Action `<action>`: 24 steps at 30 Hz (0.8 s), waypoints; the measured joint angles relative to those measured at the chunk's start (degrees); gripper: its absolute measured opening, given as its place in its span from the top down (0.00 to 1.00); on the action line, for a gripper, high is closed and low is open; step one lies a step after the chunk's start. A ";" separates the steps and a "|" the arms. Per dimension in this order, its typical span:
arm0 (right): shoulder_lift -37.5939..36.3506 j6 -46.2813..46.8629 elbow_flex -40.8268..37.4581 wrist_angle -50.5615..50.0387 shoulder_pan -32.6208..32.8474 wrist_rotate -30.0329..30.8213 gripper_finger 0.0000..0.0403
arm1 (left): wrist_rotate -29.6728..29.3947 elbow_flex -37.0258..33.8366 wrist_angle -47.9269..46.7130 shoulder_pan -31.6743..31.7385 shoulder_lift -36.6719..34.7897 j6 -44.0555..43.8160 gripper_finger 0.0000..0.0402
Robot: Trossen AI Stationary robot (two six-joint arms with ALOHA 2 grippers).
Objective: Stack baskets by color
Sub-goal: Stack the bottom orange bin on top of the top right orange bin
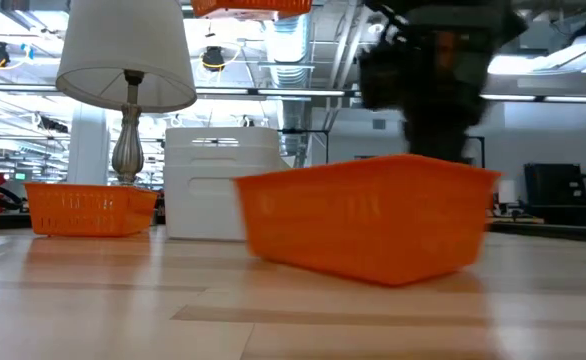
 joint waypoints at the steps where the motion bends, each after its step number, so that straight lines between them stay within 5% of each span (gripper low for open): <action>1: -0.01 -1.38 0.02 1.66 -0.91 0.00 0.98 | 0.27 0.00 -0.02 0.00 0.00 0.00 1.00; 6: -3.74 -3.57 0.69 1.60 -4.61 0.02 0.98 | 3.58 -0.01 -0.04 0.00 0.00 1.68 1.00; 14: -19.62 0.43 1.87 -7.84 -4.90 0.23 0.98 | 6.11 -0.02 1.67 -3.26 0.00 1.34 1.00; 20: -31.05 6.83 1.87 -14.26 -1.13 11.43 0.98 | 7.80 -4.97 12.01 -7.49 0.07 -4.91 1.00; 24: -36.21 8.25 1.85 -17.26 1.68 17.93 0.97 | 12.41 -11.19 19.92 -10.43 -0.04 -0.55 1.00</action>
